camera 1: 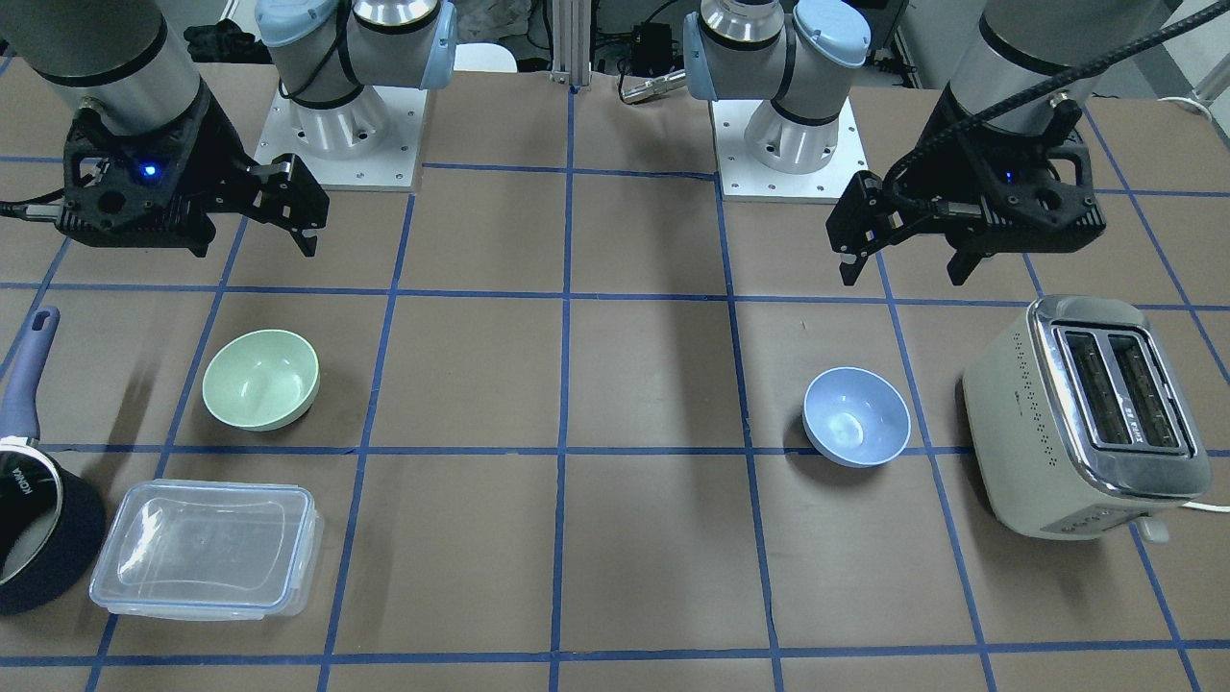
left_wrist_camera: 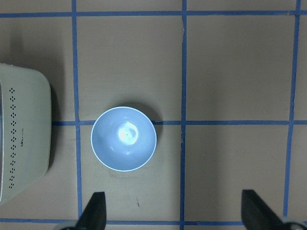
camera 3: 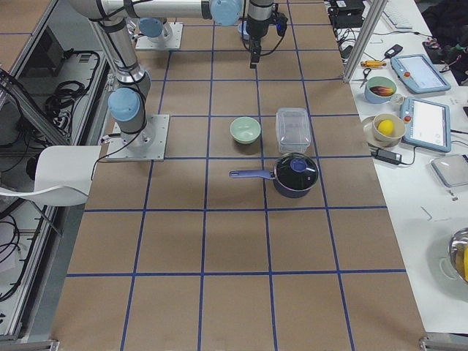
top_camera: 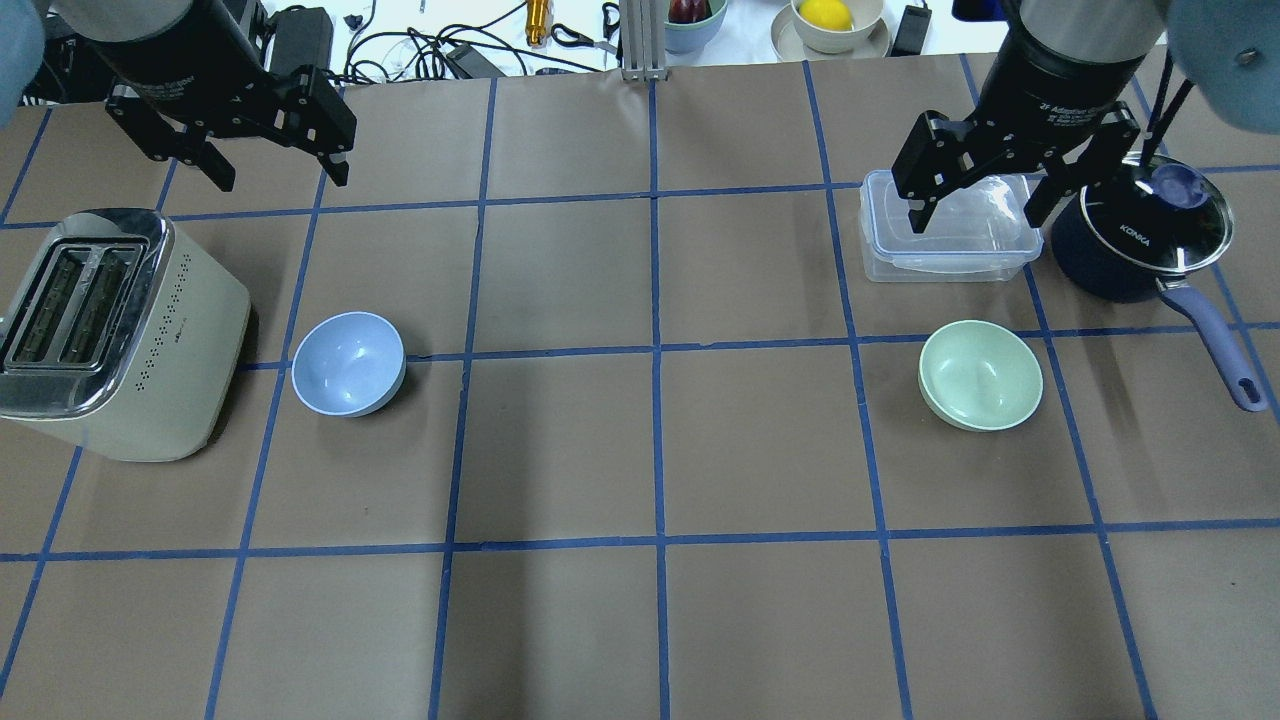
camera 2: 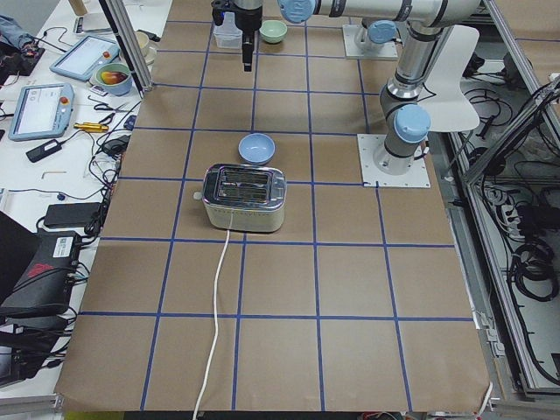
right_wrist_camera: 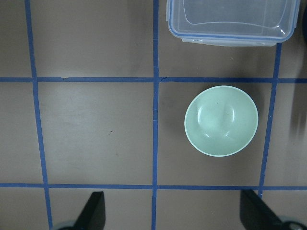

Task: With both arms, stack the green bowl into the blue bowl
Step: 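Grip the blue bowl rim with left gripper while right grips green bowl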

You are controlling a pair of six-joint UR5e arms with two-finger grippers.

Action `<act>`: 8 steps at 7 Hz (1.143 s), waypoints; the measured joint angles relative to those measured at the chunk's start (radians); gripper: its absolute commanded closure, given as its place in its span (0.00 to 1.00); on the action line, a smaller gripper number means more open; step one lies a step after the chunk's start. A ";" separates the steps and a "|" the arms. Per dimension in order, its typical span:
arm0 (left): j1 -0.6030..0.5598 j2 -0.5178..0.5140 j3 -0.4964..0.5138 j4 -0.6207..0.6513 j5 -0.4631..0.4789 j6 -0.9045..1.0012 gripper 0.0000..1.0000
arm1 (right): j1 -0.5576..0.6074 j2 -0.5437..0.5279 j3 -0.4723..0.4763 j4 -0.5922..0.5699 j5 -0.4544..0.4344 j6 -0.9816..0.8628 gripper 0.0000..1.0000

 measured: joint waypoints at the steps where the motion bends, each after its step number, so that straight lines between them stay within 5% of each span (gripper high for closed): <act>1: -0.004 0.006 -0.007 0.002 0.001 0.000 0.00 | 0.000 0.000 0.000 0.000 -0.001 0.000 0.00; 5: -0.010 0.017 -0.045 -0.002 0.003 -0.001 0.00 | -0.044 0.025 0.003 -0.007 -0.005 -0.010 0.00; 8: 0.010 -0.059 -0.331 0.271 0.000 0.013 0.00 | -0.251 0.057 0.068 -0.064 0.010 -0.192 0.00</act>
